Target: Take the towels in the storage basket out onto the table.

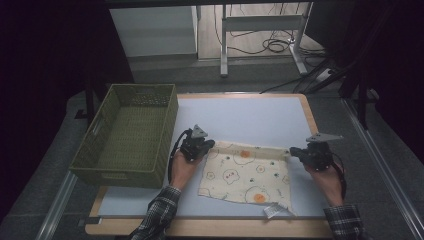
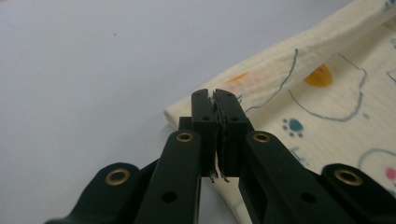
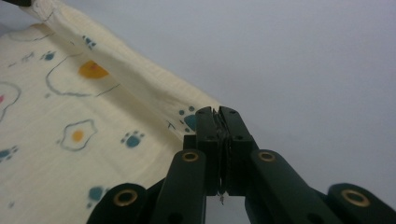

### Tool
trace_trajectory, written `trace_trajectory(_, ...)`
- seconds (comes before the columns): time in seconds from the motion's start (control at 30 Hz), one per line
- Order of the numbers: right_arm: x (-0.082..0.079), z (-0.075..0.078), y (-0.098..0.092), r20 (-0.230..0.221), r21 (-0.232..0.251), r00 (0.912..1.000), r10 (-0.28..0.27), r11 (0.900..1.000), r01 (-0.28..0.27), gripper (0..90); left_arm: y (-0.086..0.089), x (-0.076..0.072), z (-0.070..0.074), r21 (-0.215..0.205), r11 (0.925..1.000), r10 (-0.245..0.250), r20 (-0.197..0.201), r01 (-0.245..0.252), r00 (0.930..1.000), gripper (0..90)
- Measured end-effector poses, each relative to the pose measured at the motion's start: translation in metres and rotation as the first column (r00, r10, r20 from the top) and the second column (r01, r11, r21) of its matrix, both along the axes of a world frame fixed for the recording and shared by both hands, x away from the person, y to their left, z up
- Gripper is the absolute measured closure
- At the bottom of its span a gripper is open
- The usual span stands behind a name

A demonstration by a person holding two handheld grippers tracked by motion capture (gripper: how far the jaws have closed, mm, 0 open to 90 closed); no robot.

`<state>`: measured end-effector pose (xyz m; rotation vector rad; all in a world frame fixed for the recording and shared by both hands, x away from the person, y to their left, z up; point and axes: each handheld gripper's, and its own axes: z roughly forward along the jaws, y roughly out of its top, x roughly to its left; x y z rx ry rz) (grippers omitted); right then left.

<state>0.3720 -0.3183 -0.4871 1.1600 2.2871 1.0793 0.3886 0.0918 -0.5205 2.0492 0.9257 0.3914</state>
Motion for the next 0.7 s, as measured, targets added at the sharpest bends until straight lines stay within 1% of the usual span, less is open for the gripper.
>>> trace_trajectory(0.1,-0.012,-0.001,0.001,0.007,-0.003,0.9998,0.019,1.000,-0.019,87.5,0.003,-0.012,-0.003,-0.034,0.9993,-0.013,-0.006,0.013,0.9999,87.5)
trace_trajectory(0.13,-0.017,-0.001,0.001,0.009,-0.002,0.9996,0.025,1.000,-0.025,87.5,0.003,-0.012,-0.003,-0.034,0.9993,-0.013,-0.006,0.013,0.9999,87.5)
trace_trajectory(0.17,-0.021,-0.001,0.002,0.012,-0.003,0.9994,0.032,0.999,-0.032,87.5,0.006,-0.020,-0.004,-0.063,0.9977,-0.023,-0.010,0.023,0.9997,87.5)
trace_trajectory(0.3,-0.038,0.001,0.001,0.021,-0.011,0.9984,0.052,0.999,-0.052,87.5,0.011,-0.034,-0.004,-0.090,0.9956,-0.027,-0.018,0.026,0.9995,87.5)
trace_trajectory(0.33,-0.043,0.001,0.001,0.022,-0.009,0.9982,0.056,0.998,-0.055,87.5,0.011,-0.034,-0.004,-0.090,0.9956,-0.027,-0.018,0.026,0.9995,87.5)
trace_trajectory(0.37,-0.047,0.002,0.000,0.027,-0.009,0.9978,0.060,0.998,-0.060,87.5,0.013,-0.042,-0.005,-0.101,0.9946,-0.028,-0.023,0.025,0.9994,87.5)
trace_trajectory(0.4,-0.051,0.003,-0.001,0.028,-0.005,0.9975,0.065,0.998,-0.065,87.4,0.014,-0.045,-0.005,-0.111,0.9934,-0.031,-0.025,0.028,0.9992,87.5)
trace_trajectory(0.43,-0.051,0.003,-0.001,0.028,-0.005,0.9975,0.065,0.998,-0.065,87.4,0.014,-0.045,-0.005,-0.111,0.9934,-0.031,-0.025,0.028,0.9992,87.5)
trace_trajectory(0.47,-0.060,0.004,-0.002,0.025,-0.006,0.9969,0.074,0.997,-0.074,87.5,0.016,-0.053,-0.005,-0.112,0.9931,-0.039,-0.026,0.035,0.9989,87.4)
trace_trajectory(0.53,-0.068,0.003,-0.002,0.019,-0.011,0.9959,0.088,0.996,-0.088,87.4,0.017,-0.061,-0.005,-0.120,0.9919,-0.045,-0.026,0.041,0.9987,87.4)
trace_trajectory(0.57,-0.072,0.002,-0.001,0.017,-0.018,0.9953,0.095,0.995,-0.095,87.5,0.017,-0.061,-0.005,-0.120,0.9919,-0.045,-0.026,0.041,0.9987,87.4)
trace_trajectory(0.6,-0.077,0.002,0.000,0.015,-0.021,0.9944,0.104,0.994,-0.104,87.4,0.017,-0.068,-0.004,-0.115,0.9923,-0.051,-0.024,0.048,0.9984,87.4)
trace_trajectory(0.63,-0.081,0.001,0.001,0.013,-0.030,0.9939,0.110,0.994,-0.109,87.5,0.017,-0.072,-0.004,-0.115,0.9920,-0.053,-0.022,0.050,0.9983,87.4)
trace_trajectory(0.67,-0.085,0.001,0.002,0.014,-0.035,0.9931,0.116,0.993,-0.116,87.4,0.017,-0.072,-0.004,-0.115,0.9920,-0.053,-0.022,0.050,0.9983,87.4)
trace_trajectory(0.7,-0.088,0.001,0.002,0.013,-0.036,0.9927,0.120,0.992,-0.119,87.4,0.018,-0.078,-0.003,-0.118,0.9914,-0.060,-0.021,0.057,0.9980,87.4)
